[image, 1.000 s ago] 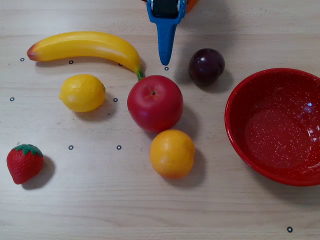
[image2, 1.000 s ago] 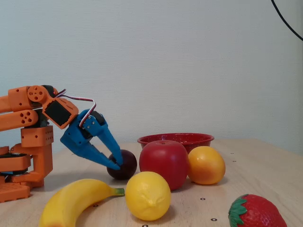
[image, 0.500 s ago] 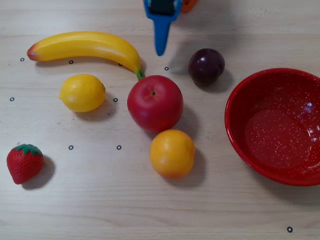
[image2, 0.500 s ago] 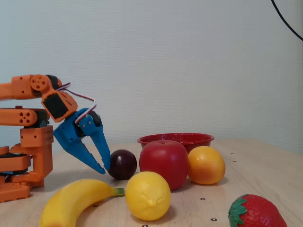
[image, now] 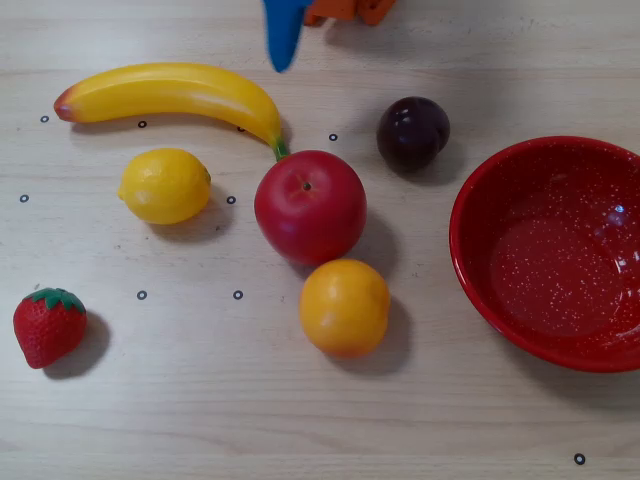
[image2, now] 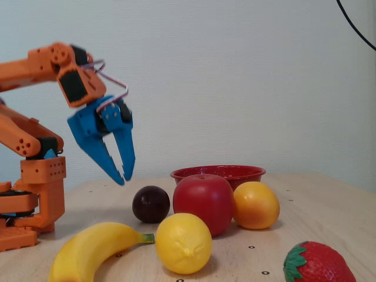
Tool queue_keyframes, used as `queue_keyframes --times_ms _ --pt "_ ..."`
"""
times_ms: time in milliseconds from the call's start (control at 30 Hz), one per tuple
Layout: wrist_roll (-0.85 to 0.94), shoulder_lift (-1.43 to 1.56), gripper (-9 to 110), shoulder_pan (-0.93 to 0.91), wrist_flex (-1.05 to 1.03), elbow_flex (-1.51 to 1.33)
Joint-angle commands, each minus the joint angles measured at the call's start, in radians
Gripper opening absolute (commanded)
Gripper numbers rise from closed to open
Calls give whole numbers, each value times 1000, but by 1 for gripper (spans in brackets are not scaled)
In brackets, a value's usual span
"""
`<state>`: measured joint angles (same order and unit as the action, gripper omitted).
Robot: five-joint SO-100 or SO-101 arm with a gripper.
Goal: Put the lemon in the red bowl.
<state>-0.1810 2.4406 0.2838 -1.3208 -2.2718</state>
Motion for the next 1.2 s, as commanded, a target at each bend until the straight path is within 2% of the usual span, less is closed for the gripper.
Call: queue_keyframes --times_ms 0,467,667,800,1000,1167 --pt "-60 -52 0 34 -28 176" --pt "-146 -566 0 163 -373 838" --pt "-279 -733 8 215 -457 1057" --pt "-385 -788 18 253 -465 1092" --pt "-515 -822 47 322 -457 1054" --pt "-595 -856 61 367 -436 988"
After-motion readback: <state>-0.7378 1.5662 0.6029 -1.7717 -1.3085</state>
